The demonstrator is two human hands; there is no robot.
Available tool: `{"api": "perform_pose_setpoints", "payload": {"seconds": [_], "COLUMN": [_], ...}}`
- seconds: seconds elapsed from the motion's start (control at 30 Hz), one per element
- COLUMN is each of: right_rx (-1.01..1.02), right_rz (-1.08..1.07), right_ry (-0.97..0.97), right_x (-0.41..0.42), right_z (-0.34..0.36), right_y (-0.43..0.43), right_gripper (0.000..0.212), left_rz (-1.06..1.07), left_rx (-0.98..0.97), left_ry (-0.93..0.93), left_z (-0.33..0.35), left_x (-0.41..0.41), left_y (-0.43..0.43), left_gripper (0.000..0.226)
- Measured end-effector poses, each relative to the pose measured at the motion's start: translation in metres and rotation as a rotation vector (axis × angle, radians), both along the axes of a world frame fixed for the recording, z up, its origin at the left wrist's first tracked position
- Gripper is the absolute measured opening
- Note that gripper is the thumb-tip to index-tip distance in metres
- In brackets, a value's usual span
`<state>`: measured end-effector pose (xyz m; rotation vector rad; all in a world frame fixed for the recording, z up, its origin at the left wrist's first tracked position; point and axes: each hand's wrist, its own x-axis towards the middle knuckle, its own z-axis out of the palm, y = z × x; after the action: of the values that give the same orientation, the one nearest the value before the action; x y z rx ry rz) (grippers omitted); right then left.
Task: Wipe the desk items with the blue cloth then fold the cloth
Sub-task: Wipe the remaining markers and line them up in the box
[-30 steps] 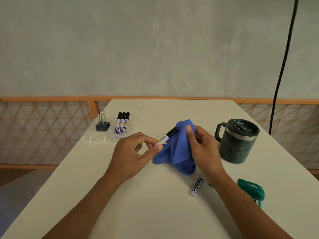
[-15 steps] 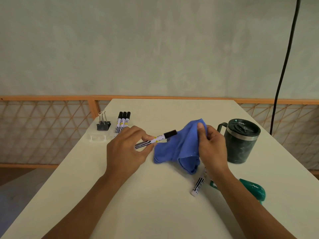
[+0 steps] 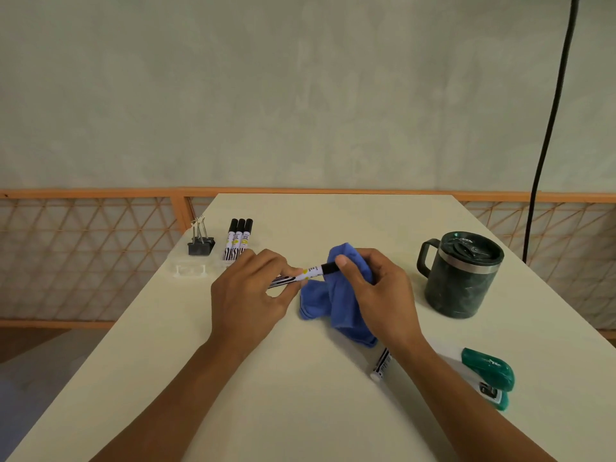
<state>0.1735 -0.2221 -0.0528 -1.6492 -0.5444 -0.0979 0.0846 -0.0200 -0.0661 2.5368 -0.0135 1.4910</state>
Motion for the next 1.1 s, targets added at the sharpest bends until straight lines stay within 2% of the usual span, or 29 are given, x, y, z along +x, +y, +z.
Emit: {"api": "perform_pose_setpoints", "payload": {"seconds": [0.13, 0.3, 0.4, 0.63, 0.83, 1.1], "right_rx": [-0.060, -0.168, -0.199, -0.216, -0.285, -0.291], "right_rz": [-0.103, -0.075, -0.065, -0.027, -0.015, -0.015], "right_ry": [-0.034, -0.072, -0.111, -0.136, -0.196, -0.210], "right_x": [0.009, 0.009, 0.005, 0.003, 0.005, 0.004], "right_z": [-0.003, -0.006, -0.005, -0.009, -0.015, -0.014], "right_y": [-0.007, -0.008, -0.008, -0.003, -0.002, -0.002], "right_gripper": [0.022, 0.013, 0.013, 0.015, 0.018, 0.018], "left_rz": [0.045, 0.008, 0.001, 0.063, 0.128, 0.262], "left_rx": [-0.287, -0.664, -0.805, -0.898, -0.898, -0.854], "left_ry": [0.060, 0.059, 0.077, 0.119, 0.109, 0.272], "left_z": [0.002, 0.021, 0.027, 0.013, 0.009, 0.002], "left_x": [-0.001, 0.001, 0.012, 0.037, 0.050, 0.068], "left_y": [0.013, 0.041, 0.060, 0.087, 0.088, 0.087], "left_gripper": [0.019, 0.021, 0.022, 0.032, 0.029, 0.025]}}
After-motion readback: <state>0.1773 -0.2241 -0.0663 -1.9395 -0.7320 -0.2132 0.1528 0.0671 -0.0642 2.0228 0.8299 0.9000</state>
